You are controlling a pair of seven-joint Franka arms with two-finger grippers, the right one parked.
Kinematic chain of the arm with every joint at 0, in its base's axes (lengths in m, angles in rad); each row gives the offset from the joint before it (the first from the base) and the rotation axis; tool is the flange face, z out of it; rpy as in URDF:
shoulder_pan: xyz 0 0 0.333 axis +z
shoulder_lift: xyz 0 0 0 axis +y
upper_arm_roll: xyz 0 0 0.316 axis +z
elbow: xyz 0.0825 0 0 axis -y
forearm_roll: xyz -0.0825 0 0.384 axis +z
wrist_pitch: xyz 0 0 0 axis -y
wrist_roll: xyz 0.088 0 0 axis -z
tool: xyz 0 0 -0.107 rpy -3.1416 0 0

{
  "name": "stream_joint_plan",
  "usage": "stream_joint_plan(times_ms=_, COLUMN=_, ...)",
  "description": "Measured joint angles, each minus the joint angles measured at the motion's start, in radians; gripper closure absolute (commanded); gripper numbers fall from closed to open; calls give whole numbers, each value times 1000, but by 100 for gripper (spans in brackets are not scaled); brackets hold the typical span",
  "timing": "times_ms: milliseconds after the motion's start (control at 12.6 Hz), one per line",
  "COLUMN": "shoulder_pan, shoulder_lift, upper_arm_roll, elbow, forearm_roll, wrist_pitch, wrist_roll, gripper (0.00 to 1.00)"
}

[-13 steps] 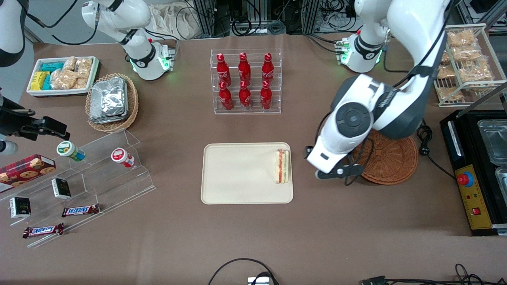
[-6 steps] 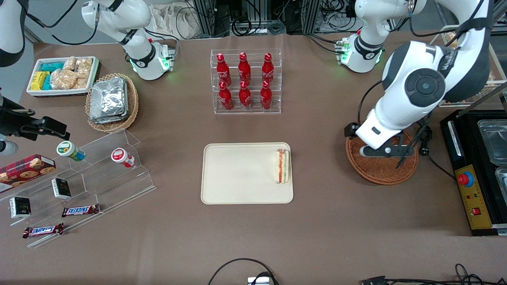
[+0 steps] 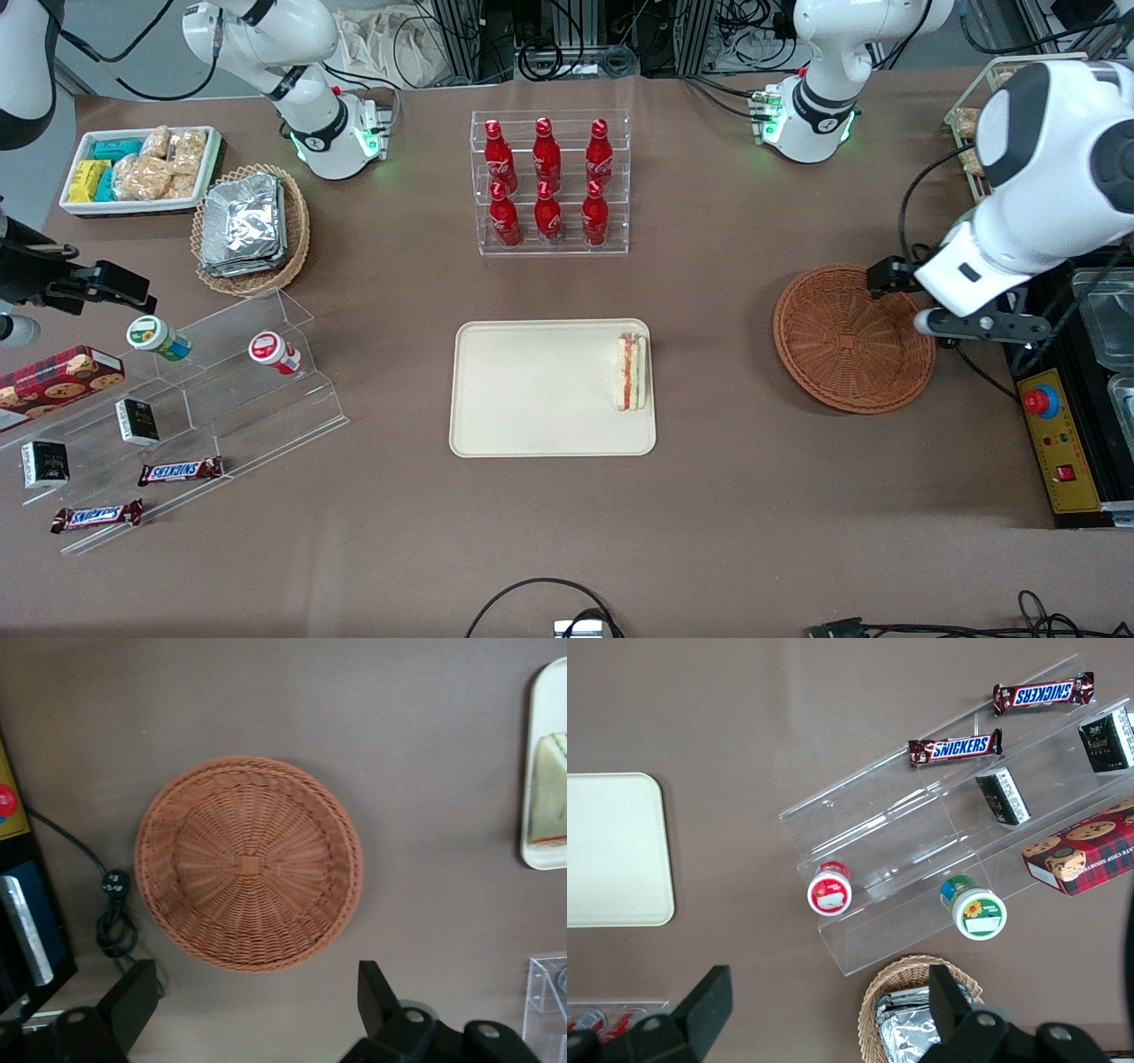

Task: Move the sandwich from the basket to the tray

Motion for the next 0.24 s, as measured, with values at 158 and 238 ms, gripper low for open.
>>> stream_joint_plan(times_ms=158, shoulder_pan=1, shoulder_lift=5, upper_arm_roll=16, elbow=27, forearm_roll=3, wrist_pitch=-26, wrist_roll=24, gripper=0)
stream_joint_plan(times_ms=238, shoulder_pan=-4, shoulder_lift=15, upper_arm_roll=13, elbow=52, forearm_roll=11, wrist_pitch=-38, wrist_roll=24, gripper=0)
